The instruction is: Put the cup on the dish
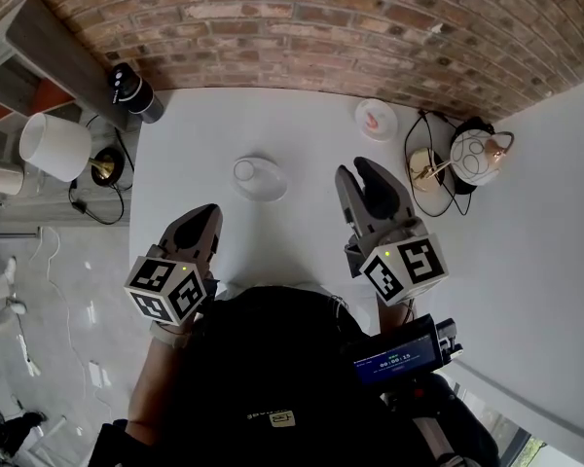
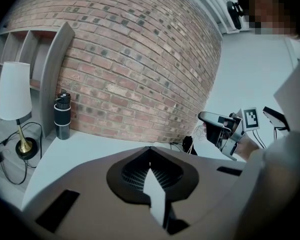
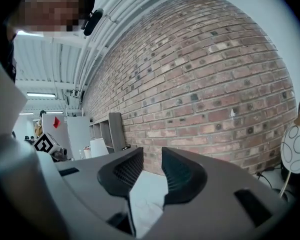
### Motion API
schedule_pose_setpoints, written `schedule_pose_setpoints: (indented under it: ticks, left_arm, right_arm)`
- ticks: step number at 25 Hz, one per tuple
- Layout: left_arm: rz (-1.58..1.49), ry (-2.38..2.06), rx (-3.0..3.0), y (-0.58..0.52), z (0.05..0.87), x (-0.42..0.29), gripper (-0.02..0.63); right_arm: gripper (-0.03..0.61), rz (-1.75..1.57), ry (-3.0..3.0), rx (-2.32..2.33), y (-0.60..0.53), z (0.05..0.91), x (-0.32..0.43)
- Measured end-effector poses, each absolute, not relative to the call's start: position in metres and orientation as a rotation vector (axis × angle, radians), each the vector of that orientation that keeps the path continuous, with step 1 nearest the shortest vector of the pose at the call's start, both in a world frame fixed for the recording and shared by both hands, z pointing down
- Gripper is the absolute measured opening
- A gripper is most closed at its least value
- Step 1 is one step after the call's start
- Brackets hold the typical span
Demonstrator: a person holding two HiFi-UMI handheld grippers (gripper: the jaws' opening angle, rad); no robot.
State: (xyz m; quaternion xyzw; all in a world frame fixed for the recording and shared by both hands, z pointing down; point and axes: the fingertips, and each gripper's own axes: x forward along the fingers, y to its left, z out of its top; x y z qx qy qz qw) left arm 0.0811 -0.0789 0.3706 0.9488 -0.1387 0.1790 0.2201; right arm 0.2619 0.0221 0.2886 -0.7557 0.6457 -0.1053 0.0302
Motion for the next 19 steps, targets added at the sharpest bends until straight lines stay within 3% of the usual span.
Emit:
schedule_pose_setpoints:
  ticks: [19]
  left_arm:
    - [0.487,-0.417,2.602,-0.089,0.375,0.066,0.005]
  right_arm:
    - [0.117,-0.371,1.996,-2.307,0.008,0.295,0.254]
